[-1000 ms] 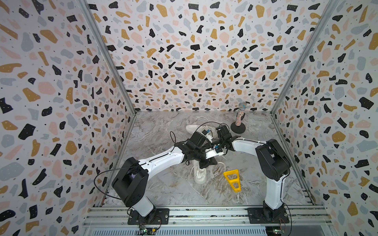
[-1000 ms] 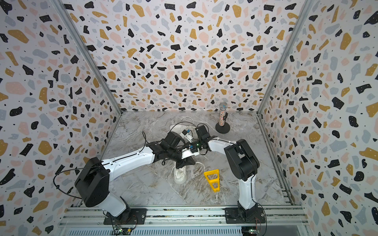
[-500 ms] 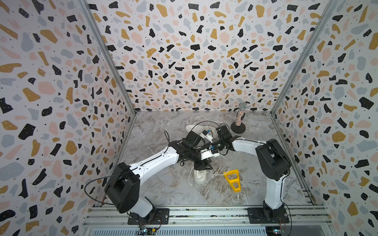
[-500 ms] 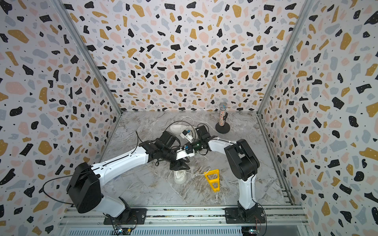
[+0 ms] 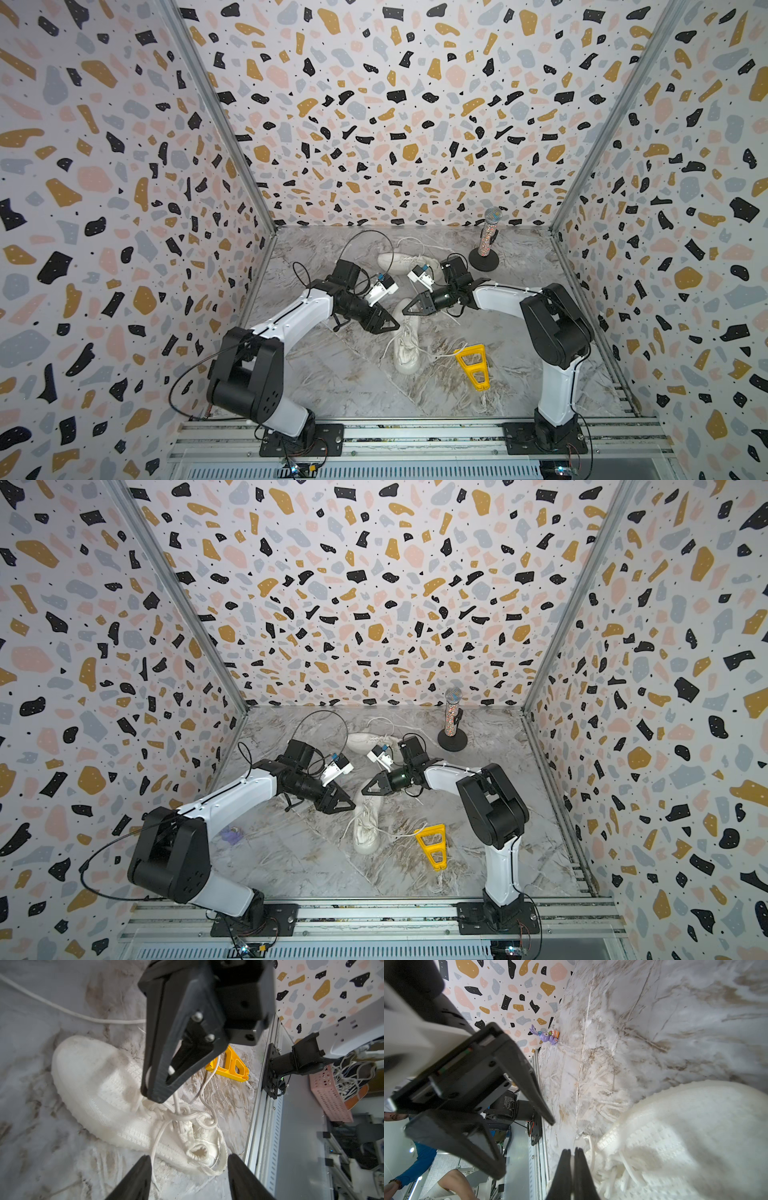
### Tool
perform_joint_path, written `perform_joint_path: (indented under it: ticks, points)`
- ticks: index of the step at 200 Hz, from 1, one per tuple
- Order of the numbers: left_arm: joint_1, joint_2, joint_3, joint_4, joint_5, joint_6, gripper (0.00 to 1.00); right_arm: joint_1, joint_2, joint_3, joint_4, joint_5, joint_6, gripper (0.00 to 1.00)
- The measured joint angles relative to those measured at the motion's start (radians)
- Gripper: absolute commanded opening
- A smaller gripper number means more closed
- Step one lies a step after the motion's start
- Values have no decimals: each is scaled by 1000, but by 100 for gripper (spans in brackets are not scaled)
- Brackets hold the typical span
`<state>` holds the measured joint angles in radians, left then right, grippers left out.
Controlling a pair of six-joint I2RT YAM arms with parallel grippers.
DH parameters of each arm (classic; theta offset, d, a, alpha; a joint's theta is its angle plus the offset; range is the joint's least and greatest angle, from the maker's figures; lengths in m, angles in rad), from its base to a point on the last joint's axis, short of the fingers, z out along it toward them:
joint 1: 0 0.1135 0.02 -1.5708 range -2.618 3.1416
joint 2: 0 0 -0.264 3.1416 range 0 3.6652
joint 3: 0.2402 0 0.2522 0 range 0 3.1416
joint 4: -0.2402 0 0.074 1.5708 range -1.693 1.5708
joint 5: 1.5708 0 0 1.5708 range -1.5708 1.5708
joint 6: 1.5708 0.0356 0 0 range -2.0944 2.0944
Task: Tie the shoes
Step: Wrap the shoelace around the shoelace.
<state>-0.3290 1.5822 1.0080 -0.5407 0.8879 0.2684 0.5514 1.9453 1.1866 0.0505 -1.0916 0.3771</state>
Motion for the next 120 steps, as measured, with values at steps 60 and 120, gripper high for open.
perform_joint_path:
  ticks: [60, 120]
  points:
    - [-1, 88, 1, 138, 45, -170, 64, 0, -15, -8, 38, 9, 19, 0]
    - [-26, 119, -3, 208, 55, -221, 64, 0, -15, -8, 40, 12, 26, 0]
